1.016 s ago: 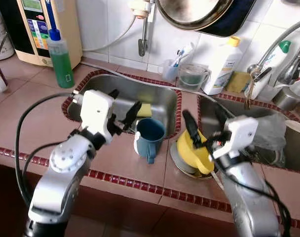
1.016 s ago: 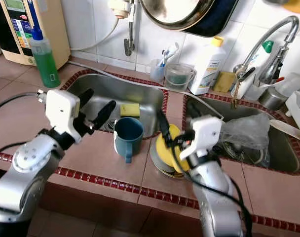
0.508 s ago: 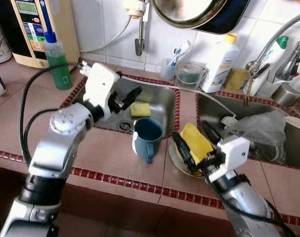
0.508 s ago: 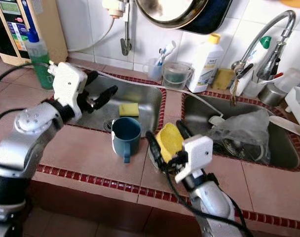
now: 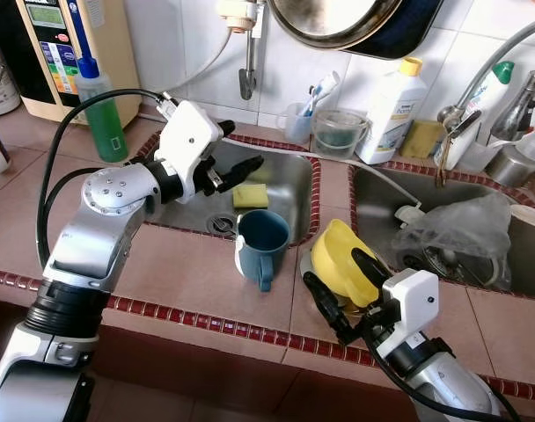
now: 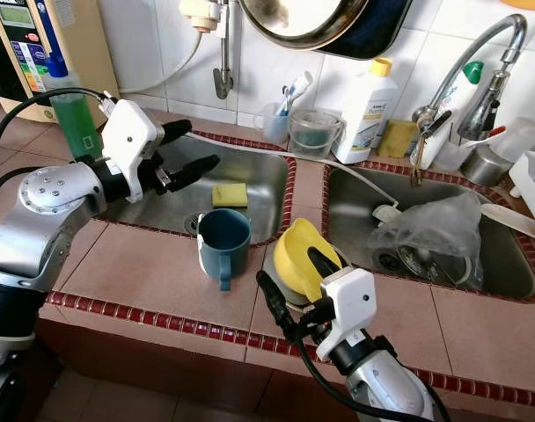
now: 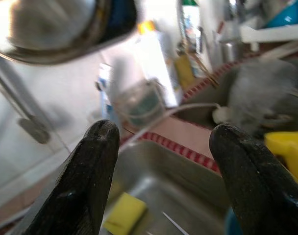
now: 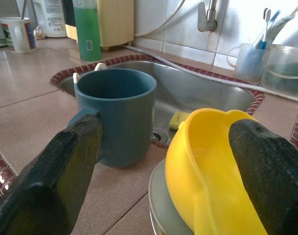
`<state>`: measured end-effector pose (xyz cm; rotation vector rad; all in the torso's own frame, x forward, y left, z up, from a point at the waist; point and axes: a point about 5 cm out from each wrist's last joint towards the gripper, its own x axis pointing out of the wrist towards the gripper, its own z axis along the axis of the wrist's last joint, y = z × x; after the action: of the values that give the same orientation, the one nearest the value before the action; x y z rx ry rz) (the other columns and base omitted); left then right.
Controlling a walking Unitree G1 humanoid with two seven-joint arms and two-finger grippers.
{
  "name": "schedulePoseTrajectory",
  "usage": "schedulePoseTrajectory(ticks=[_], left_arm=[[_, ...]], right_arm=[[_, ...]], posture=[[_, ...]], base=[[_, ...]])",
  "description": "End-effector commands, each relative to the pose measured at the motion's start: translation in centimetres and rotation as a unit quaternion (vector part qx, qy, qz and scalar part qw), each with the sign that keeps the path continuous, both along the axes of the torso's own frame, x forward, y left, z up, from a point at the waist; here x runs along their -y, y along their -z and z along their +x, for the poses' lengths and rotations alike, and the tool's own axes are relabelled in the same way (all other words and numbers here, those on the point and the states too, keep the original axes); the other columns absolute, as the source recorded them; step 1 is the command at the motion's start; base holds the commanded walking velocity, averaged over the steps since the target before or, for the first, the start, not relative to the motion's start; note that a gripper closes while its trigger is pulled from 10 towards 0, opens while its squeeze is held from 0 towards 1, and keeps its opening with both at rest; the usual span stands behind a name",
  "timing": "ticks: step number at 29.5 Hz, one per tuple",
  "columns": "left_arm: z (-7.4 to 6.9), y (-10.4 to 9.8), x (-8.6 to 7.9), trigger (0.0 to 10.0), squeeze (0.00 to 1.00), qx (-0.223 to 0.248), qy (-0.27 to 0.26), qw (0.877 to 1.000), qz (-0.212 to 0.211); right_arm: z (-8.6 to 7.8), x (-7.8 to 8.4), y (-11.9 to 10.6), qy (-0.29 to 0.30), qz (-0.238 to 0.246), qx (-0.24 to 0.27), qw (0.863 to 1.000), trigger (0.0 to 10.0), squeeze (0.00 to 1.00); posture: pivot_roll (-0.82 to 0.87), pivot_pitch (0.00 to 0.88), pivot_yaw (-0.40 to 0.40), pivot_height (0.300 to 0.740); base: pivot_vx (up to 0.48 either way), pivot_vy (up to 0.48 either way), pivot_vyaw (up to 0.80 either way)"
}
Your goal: Kitchen organization
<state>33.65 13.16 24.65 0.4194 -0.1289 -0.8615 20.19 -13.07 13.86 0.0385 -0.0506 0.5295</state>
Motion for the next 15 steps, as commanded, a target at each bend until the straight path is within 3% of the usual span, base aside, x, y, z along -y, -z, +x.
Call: schedulePoseTrajectory(ticks=[1, 7, 10, 15], left_arm=[[-0.5, 0.2, 0.4, 10.0, 0.0, -0.023, 0.025, 0.999, 0.015], [-0.8, 1.1, 0.8, 10.0, 0.0, -0.094, 0.032, 0.995, 0.021], [0.0, 2.2, 1.1, 10.0, 0.0, -0.144, -0.003, 0.989, 0.019], [0.4, 2.8, 1.7, 10.0, 0.0, -0.178, -0.017, 0.983, 0.028]], right_arm=[[-0.1, 0.0, -0.4, -0.004, -0.003, 0.005, 1.0, 10.0, 0.0], [-0.1, -0.2, -0.6, -0.005, -0.001, 0.001, 1.0, 10.0, 0.0], [0.0, -0.4, -0.5, -0.005, 0.001, 0.001, 1.0, 10.0, 0.0], [0.1, -0.5, -0.6, -0.004, 0.002, 0.002, 1.0, 10.0, 0.0]], posture=[[0.07, 0.0, -0.045, 0.74], [0.08, 0.0, -0.042, 0.74], [0.08, 0.0, -0.042, 0.74], [0.08, 0.0, -0.041, 0.74]], base=[[0.0, 0.0, 0.0], [0.0, 0.0, 0.0], [0.0, 0.0, 0.0], [0.0, 0.0, 0.0]])
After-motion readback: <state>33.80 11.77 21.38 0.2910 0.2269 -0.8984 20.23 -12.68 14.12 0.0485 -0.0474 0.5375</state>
